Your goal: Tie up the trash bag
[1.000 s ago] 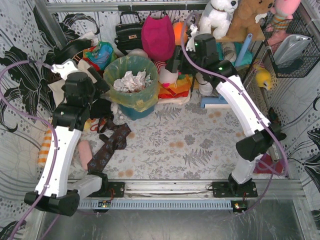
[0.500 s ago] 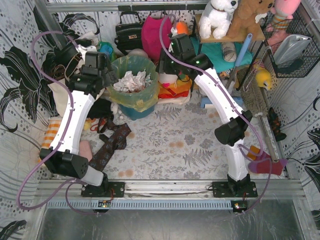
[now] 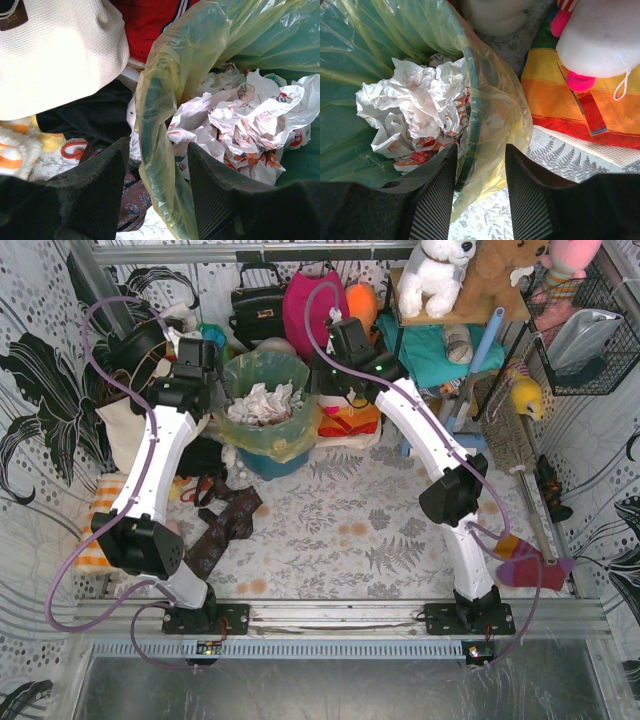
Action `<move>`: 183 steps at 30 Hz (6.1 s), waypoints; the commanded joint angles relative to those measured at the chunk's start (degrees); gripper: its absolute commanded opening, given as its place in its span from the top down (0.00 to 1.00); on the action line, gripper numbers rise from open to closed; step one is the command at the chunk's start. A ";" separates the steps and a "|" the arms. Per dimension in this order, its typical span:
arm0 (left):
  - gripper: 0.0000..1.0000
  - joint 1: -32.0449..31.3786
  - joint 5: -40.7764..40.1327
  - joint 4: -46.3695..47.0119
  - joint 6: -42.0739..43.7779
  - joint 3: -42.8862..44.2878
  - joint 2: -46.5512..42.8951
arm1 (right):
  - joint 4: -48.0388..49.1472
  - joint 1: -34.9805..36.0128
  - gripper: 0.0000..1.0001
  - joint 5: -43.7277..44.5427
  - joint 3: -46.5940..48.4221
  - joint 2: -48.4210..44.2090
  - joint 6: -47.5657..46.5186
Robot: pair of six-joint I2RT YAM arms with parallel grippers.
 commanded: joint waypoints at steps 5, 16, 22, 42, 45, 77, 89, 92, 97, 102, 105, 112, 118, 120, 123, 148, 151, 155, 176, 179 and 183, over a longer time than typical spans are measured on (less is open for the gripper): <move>0.51 0.58 -1.02 3.77 1.95 -1.74 0.74 | 1.78 0.74 0.61 -1.24 2.00 2.57 0.65; 0.92 0.74 1.88 4.54 2.84 -3.52 0.76 | 1.27 1.14 0.84 -1.30 1.67 1.31 0.95; 1.00 0.68 6.88 3.39 3.53 -5.30 -2.65 | -0.79 1.65 1.00 -1.20 0.81 -1.82 0.51; 1.00 -13.85 25.40 -0.96 -3.21 -16.65 -23.21 | -6.39 5.31 1.00 3.57 -31.92 -38.16 1.65; 1.00 -18.78 26.51 -0.07 -6.25 -18.69 -25.05 | -8.07 5.31 1.00 4.31 -36.89 -44.15 2.09; 1.00 -35.18 30.87 -5.18 -23.98 -27.95 -40.01 | -24.90 5.31 1.00 -6.53 -59.25 -65.54 11.11; 1.00 -35.18 32.17 -3.81 -26.37 -31.60 -41.73 | -24.74 5.31 1.00 -7.71 -61.61 -67.36 13.04; 1.00 -35.19 31.67 -3.90 -26.27 -31.81 -41.37 | -24.55 5.31 1.00 -7.28 -62.82 -67.38 12.91; 0.96 -35.18 30.16 -3.51 -26.28 -32.80 -40.88 | -23.33 5.31 1.00 -5.59 -64.62 -67.14 13.58; 0.74 -35.18 27.81 -2.78 -25.44 -31.24 -39.04 | -20.93 5.33 0.73 -2.14 -62.74 -66.66 14.34; 0.67 -35.18 27.09 -1.43 -25.10 -30.84 -37.92 | -18.63 5.31 0.67 -0.67 -62.56 -66.66 14.44; 0.57 -35.18 25.32 -0.04 -23.33 -29.81 -35.66 | -14.13 5.31 0.64 1.81 -62.61 -65.34 13.91; 0.45 -35.18 20.32 -0.35 -22.59 -25.82 -35.05 | -14.55 5.31 0.55 3.53 -59.49 -64.07 13.03; 0.42 -35.18 18.50 -0.89 -22.42 -24.10 -35.26 | -15.51 5.31 0.50 4.51 -57.40 -64.07 12.29; 0.37 -35.18 15.02 -2.40 -22.55 -22.04 -36.09 | -16.70 5.31 0.45 5.93 -53.68 -64.11 11.23; 0.33 -35.18 12.64 -0.83 -20.35 -25.55 -34.72 | -16.86 5.31 0.40 11.27 -75.72 -80.12 19.42; 0.33 -35.18 12.73 -2.06 -19.25 -26.09 -33.08 | -7.13 5.29 0.41 7.61 -83.91 -83.20 21.96; 0.33 -35.18 12.99 -1.88 -18.99 -27.32 -32.60 | 1.88 5.28 0.41 6.63 -91.79 -86.26 25.15; 0.35 -35.18 13.51 -2.41 -19.16 -27.36 -32.34 | 3.18 5.23 0.43 5.80 -93.75 -88.64 27.97; 0.35 -35.18 13.59 -2.50 -19.23 -27.27 -32.24 | 5.23 5.25 0.42 5.65 -95.38 -88.21 27.88; 0.35 -35.18 13.54 -2.58 -19.41 -27.47 -32.47 | 8.86 5.27 0.41 4.94 -98.28 -86.55 28.06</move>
